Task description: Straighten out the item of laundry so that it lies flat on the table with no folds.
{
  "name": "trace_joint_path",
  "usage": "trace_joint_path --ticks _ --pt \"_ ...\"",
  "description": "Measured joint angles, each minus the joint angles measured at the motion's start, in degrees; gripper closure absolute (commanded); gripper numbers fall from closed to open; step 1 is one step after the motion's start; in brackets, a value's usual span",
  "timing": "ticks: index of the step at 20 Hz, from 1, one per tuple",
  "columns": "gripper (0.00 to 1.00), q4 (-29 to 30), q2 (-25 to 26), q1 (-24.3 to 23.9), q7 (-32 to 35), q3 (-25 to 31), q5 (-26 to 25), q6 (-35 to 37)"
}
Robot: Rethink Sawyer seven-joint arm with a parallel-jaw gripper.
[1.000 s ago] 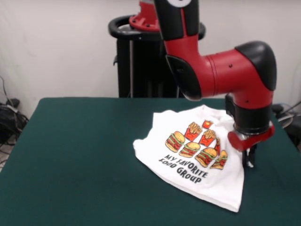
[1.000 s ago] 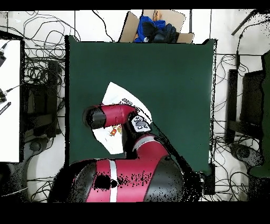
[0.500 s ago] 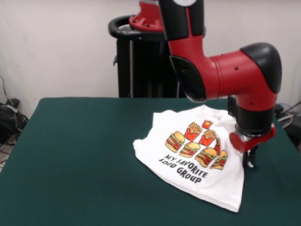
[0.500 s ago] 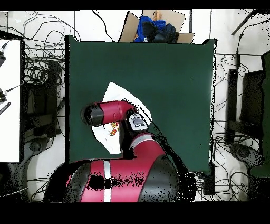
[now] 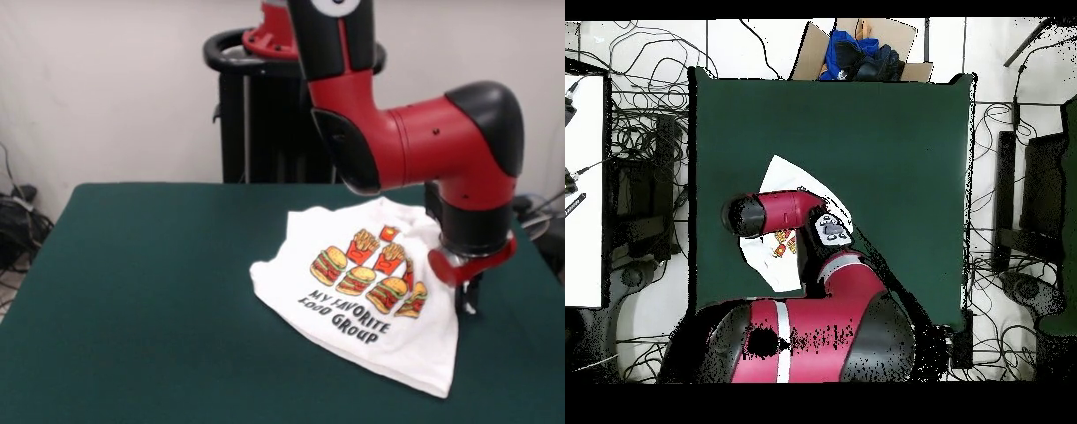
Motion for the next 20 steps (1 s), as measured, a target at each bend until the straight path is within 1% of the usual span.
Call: trace_joint_path --ticks 10,15,20 --pt "1.00 2.3 -0.7 -1.3 0.0 1.6 0.0 0.0" --pt "1.00 5.8 -2.6 -1.3 0.0 2.3 0.0 0.0" --pt "1.00 7.6 -3.2 -1.2 0.0 3.1 0.0 0.0"
